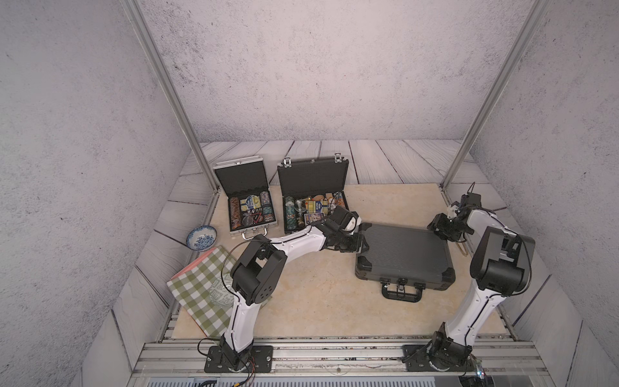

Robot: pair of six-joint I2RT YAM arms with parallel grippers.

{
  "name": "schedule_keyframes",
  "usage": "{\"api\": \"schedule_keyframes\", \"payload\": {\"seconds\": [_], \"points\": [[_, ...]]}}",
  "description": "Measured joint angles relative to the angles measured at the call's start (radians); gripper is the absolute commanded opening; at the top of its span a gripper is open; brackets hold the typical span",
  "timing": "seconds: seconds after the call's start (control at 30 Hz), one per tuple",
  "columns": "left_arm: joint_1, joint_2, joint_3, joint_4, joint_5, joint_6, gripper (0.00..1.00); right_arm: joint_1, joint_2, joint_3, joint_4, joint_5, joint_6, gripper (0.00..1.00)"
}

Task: Close the poker set cases
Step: Move the poker set case to the center of the board.

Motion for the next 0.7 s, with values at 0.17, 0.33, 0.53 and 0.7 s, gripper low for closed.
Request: {"api": "schedule_keyframes", "payload": {"seconds": [0.17, 0.33, 0.53, 0.7], "points": [[-0.002, -0.009, -0.016, 0.013, 0.000, -0.004, 0.51, 0.009, -0.014, -0.018, 0.024, 0.024, -0.004, 0.59], [-0.007, -0.019, -0.031, 0.019, -0.003, -0.010, 0.51, 0.022, -0.026, -0.033, 0.044, 0.052, -0.008, 0.59], [-0.014, -0.031, -0.040, 0.013, -0.011, -0.014, 0.51, 0.035, -0.044, -0.058, 0.079, 0.080, -0.013, 0.59], [-0.010, -0.079, -0.045, -0.144, -0.022, -0.026, 0.51, 0.109, -0.053, -0.068, 0.076, 0.072, -0.021, 0.59]]}}
